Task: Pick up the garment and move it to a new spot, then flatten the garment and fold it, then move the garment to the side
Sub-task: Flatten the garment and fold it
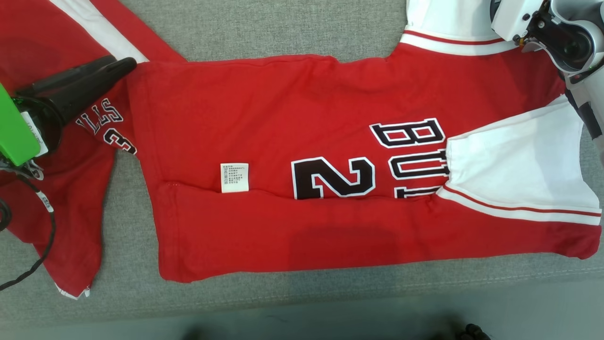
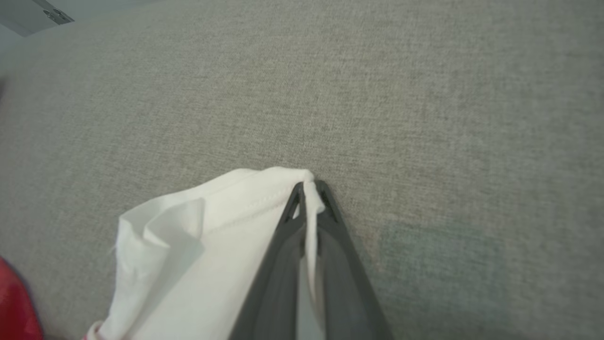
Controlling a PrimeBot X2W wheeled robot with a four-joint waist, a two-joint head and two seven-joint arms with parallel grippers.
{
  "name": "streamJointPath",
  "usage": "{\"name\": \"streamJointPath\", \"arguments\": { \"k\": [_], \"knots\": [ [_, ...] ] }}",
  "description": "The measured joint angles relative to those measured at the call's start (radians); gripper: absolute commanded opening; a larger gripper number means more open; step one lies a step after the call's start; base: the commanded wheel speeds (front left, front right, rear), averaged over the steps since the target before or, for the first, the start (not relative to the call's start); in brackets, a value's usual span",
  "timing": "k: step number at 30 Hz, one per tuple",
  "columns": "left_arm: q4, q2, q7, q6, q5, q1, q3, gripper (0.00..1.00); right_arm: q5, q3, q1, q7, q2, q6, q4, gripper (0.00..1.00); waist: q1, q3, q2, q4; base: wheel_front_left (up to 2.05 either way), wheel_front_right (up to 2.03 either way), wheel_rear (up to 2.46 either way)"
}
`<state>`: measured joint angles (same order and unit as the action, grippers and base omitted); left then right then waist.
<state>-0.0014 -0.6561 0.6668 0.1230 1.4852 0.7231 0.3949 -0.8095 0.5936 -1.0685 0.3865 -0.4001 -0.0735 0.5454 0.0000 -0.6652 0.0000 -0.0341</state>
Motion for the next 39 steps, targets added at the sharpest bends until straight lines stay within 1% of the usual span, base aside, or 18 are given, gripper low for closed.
{"name": "streamJointPath", "arguments": {
  "k": [8,10,12,16,19,21,22,23,27,28,29,30,35,38,39],
  "knots": [
    [-0.008,-0.002,0.012,0.0,0.014,0.0,0.01,0.76,0.0,0.005,-0.009,-0.003,0.011,-0.01,0.026,0.0,0.0,0.004,0.0,0.006,0.0,0.0,0.0],
    [-0.008,-0.012,0.02,0.0,0.013,-0.001,0.014,0.76,0.0,0.007,-0.013,-0.003,0.015,-0.013,0.027,0.0,0.0,0.003,0.0,0.008,0.0,0.0,0.0],
    [-0.004,-0.026,0.02,0.0,0.012,-0.001,0.012,0.74,0.0,0.01,-0.019,-0.003,0.018,-0.013,0.03,0.0,0.0,-0.001,0.0,0.012,0.0,0.0,0.0],
    [0.005,-0.025,0.02,0.0,0.01,-0.001,0.017,0.72,-0.001,0.013,-0.026,-0.008,0.025,-0.015,0.035,0.0,0.0,-0.005,0.0,0.018,0.0,0.0,0.0],
    [0.008,-0.025,0.02,0.0,0.01,-0.002,0.021,0.71,-0.001,0.016,-0.03,-0.008,0.027,-0.023,0.04,0.0,0.0,-0.007,0.0,0.022,0.0,0.0,0.0],
    [0.009,-0.023,0.02,0.0,0.01,-0.003,0.025,0.65,-0.001,0.017,-0.032,-0.009,0.03,-0.023,0.044,0.0,0.0,-0.008,0.0,0.024,0.0,0.0,0.0],
    [0.01,-0.023,0.023,0.0,0.01,-0.003,0.027,0.5,-0.001,0.018,-0.034,-0.009,0.032,-0.024,0.045,0.0,0.0,-0.008,0.0,0.026,0.0,0.0,0.0],
    [0.011,-0.023,0.028,0.0,0.01,-0.004,0.029,0.46,-0.001,0.019,-0.036,-0.009,0.033,-0.024,0.047,0.0,0.0,-0.008,0.0,0.027,0.0,0.0,0.0],
    [0.012,-0.022,0.028,0.0,0.01,-0.004,0.033,0.15,-0.001,0.022,-0.041,-0.014,0.04,-0.031,0.057,0.0,0.0,-0.008,0.0,0.031,0.0,0.0,0.0],
    [0.013,-0.022,0.028,0.0,0.006,-0.004,0.034,0.15,-0.001,0.023,-0.042,-0.017,0.042,-0.031,0.059,0.0,0.0,-0.008,0.0,0.032,0.0,0.0,0.0],
    [0.014,-0.021,0.028,0.0,0.004,-0.004,0.034,0.04,-0.001,0.024,-0.043,-0.018,0.044,-0.032,0.062,0.0,0.0,-0.007,0.0,0.033,0.0,0.0,0.0],
    [0.015,-0.02,0.027,0.0,0.001,-0.004,0.035,0.0,-0.001,0.025,-0.045,-0.019,0.045,-0.032,0.064,0.0,0.0,-0.007,0.0,0.034,0.0,0.0,0.0],
    [0.025,-0.02,0.014,0.0,-0.02,-0.004,0.04,0.0,-0.001,0.033,-0.045,-0.037,0.056,-0.032,0.072,0.0,0.0,-0.001,0.0,0.04,0.0,0.0,0.0],
    [0.029,-0.018,-0.014,0.0,-0.029,-0.004,0.038,0.0,-0.002,0.036,-0.043,-0.057,0.061,-0.035,0.075,0.0,0.0,0.01,0.0,0.044,0.0,0.0,0.0],
    [0.03,-0.014,-0.029,0.0,-0.034,-0.005,0.036,0.0,-0.008,0.036,-0.035,-0.073,0.06,-0.041,0.074,0.0,0.0,0.02,0.0,0.046,0.0,0.0,0.0]
  ]
}}
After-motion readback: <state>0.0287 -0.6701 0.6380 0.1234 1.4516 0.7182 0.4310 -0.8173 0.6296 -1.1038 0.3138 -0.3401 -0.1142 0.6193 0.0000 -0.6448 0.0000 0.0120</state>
